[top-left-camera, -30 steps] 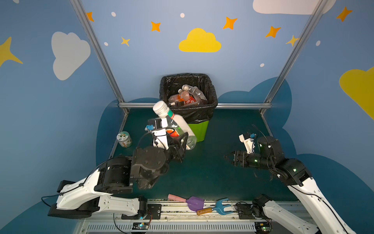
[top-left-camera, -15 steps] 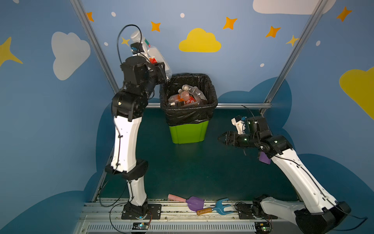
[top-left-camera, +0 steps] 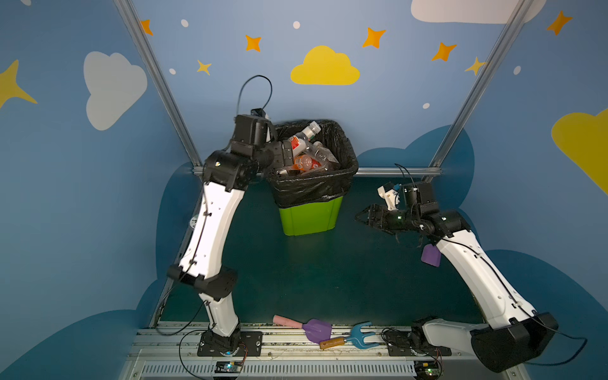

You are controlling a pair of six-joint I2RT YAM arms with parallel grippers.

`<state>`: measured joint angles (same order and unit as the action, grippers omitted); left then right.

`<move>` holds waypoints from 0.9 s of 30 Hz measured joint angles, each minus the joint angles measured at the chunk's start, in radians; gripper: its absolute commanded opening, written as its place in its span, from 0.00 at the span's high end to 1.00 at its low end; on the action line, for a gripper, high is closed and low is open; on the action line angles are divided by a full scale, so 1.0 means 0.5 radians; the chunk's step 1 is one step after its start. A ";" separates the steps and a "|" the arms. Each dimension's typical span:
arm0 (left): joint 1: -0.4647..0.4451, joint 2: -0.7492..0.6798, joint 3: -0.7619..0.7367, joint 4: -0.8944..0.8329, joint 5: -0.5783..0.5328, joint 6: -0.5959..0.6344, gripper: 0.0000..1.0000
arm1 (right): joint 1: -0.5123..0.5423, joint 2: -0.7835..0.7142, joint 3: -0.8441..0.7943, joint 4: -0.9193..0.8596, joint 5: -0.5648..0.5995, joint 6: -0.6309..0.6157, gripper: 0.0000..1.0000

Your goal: Throw the plastic bottles in the bin

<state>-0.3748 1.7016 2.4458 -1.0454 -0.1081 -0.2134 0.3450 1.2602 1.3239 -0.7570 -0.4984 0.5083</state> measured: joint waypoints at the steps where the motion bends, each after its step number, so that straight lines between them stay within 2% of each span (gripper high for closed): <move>1: -0.001 -0.128 -0.075 0.047 -0.018 -0.001 0.00 | -0.012 0.000 0.000 0.002 -0.005 0.000 0.11; 6: 0.051 -0.616 -0.562 0.195 -0.142 -0.025 0.00 | -0.084 -0.002 -0.007 0.012 -0.026 0.014 0.11; 14: 0.283 -1.137 -2.005 0.446 -0.081 -0.242 0.00 | -0.217 -0.120 -0.123 0.019 -0.033 0.016 0.08; 16: 0.309 -1.273 -2.266 0.483 -0.077 -0.282 0.00 | -0.272 -0.165 -0.154 0.013 -0.034 0.013 0.06; 23: 0.372 -1.878 -2.866 0.793 -0.262 -0.326 0.00 | -0.459 -0.244 -0.242 -0.015 -0.023 0.000 0.05; 27: 0.472 -1.998 -3.135 1.027 -0.337 -0.315 0.00 | -0.517 -0.271 -0.289 -0.014 0.014 -0.002 0.05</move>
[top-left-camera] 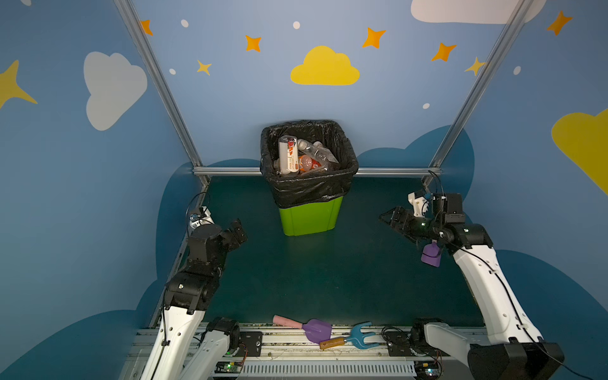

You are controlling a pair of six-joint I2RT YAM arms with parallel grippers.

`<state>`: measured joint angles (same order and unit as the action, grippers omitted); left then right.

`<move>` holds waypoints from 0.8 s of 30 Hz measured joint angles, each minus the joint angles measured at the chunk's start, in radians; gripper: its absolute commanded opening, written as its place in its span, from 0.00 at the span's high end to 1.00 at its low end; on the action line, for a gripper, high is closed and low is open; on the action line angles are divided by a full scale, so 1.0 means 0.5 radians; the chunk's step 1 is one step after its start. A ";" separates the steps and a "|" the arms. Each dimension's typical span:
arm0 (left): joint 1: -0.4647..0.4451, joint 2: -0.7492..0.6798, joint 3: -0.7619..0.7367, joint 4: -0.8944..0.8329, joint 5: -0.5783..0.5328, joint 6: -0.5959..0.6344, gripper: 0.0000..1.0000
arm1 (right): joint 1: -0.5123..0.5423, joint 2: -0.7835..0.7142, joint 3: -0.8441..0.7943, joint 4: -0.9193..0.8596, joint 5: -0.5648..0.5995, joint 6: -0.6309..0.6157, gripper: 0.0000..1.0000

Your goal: Throw the plastic bottles in the bin

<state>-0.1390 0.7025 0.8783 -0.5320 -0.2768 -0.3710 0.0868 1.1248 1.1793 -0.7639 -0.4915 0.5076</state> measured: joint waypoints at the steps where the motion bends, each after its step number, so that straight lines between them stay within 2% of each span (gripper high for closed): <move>1: 0.041 0.010 -0.063 0.053 0.003 0.000 0.00 | -0.007 -0.017 -0.014 0.007 0.011 0.000 0.05; 8: 0.233 0.294 -0.401 0.412 0.033 0.068 0.00 | -0.039 -0.223 -0.186 0.117 0.115 -0.002 0.05; 13: 0.266 0.471 -0.828 0.985 0.022 0.214 0.00 | -0.063 -0.275 -0.263 0.194 0.228 -0.030 0.05; 16: 0.295 0.684 -1.011 1.340 0.036 0.265 0.00 | -0.079 -0.252 -0.287 0.224 0.293 -0.055 0.05; 24: 0.325 1.350 -0.994 2.083 0.114 0.411 0.00 | -0.172 -0.089 -0.322 0.327 0.459 -0.116 0.03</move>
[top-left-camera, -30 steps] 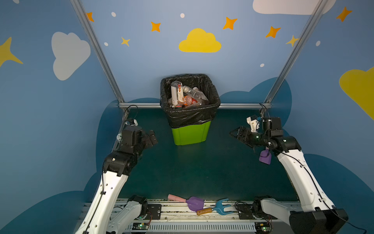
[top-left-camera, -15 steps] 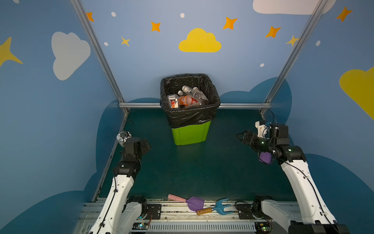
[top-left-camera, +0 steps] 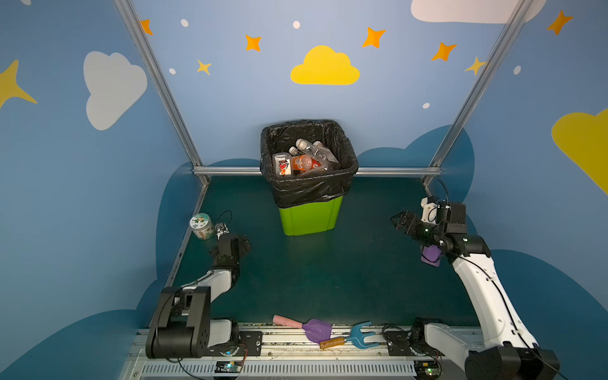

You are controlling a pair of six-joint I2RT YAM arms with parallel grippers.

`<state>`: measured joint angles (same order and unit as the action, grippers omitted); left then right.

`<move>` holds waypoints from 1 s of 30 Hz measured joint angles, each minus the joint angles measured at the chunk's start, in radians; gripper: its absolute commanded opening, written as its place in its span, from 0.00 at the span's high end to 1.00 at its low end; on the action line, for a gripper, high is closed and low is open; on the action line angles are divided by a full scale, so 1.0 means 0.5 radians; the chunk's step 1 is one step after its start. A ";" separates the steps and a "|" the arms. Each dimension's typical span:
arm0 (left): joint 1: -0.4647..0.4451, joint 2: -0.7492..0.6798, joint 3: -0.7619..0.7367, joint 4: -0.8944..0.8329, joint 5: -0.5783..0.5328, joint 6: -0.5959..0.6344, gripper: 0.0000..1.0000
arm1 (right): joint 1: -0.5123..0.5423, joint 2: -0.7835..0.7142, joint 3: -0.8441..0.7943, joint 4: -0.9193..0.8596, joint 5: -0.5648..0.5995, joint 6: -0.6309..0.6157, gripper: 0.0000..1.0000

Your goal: Throw the plastic bottles in the bin

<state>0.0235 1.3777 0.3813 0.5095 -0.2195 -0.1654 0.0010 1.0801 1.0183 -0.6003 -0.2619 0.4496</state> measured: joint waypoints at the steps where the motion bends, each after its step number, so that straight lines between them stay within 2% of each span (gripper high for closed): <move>1: 0.001 0.093 0.013 0.112 0.041 0.031 0.00 | -0.008 0.005 -0.018 0.027 0.031 -0.018 0.03; 4: -0.002 0.337 0.028 0.359 0.162 0.089 0.00 | -0.018 0.007 -0.092 0.132 0.105 -0.086 0.03; 8: -0.005 0.338 0.049 0.369 0.250 0.132 0.00 | -0.018 0.005 -0.312 0.413 0.188 -0.240 0.03; 15: -0.005 0.300 0.098 0.372 0.313 0.195 0.00 | -0.018 0.006 -0.973 1.113 0.337 -0.562 0.03; 18: -0.005 0.300 0.098 0.363 0.323 0.205 0.00 | -0.020 0.017 -1.154 1.399 0.394 -0.644 0.03; 23: -0.005 0.300 0.098 0.363 0.326 0.210 0.00 | -0.021 0.159 -1.278 1.869 0.418 -0.712 0.03; 30: -0.005 0.300 0.098 0.363 0.327 0.211 0.00 | -0.021 0.600 -1.300 2.483 0.424 -0.790 0.03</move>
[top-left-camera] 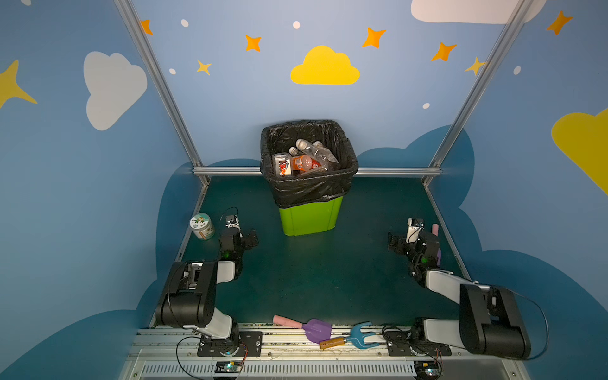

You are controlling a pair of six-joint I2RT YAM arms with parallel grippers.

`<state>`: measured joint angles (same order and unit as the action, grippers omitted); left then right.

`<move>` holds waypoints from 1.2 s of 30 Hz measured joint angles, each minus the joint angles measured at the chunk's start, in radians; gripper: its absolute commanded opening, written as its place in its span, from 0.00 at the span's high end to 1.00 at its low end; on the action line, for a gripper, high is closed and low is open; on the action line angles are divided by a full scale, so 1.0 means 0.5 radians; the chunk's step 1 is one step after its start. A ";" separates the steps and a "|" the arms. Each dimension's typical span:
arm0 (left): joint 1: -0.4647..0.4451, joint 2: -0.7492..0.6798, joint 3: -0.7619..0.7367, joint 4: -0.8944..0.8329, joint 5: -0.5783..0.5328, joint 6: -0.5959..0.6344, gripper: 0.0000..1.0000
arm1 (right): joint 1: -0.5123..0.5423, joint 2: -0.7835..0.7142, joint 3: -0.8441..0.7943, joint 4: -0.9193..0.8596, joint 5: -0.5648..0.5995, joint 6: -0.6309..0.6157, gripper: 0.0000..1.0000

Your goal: Throw the plastic bottles in the bin

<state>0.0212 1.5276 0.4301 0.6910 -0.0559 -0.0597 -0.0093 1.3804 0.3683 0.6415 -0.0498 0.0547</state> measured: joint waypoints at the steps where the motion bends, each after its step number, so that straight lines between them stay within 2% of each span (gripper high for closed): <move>1: 0.000 0.000 0.000 0.000 0.000 0.001 0.00 | 0.001 0.063 0.000 0.060 -0.014 -0.016 0.03; 5: 0.000 0.000 0.000 -0.001 0.001 0.001 0.00 | 0.009 0.307 0.011 0.240 -0.080 -0.071 0.03; 11: 0.000 0.000 0.000 -0.002 0.004 0.001 0.00 | 0.021 0.298 0.057 0.243 -0.117 -0.111 0.03; 36: -0.028 0.001 0.025 -0.014 0.014 0.025 0.00 | 0.085 0.297 0.082 0.236 0.032 -0.127 0.03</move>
<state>0.0071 1.5280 0.4427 0.6842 -0.0486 -0.0471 0.0334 1.5288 0.4091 0.7593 -0.0338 -0.0086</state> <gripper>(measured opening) 0.998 0.971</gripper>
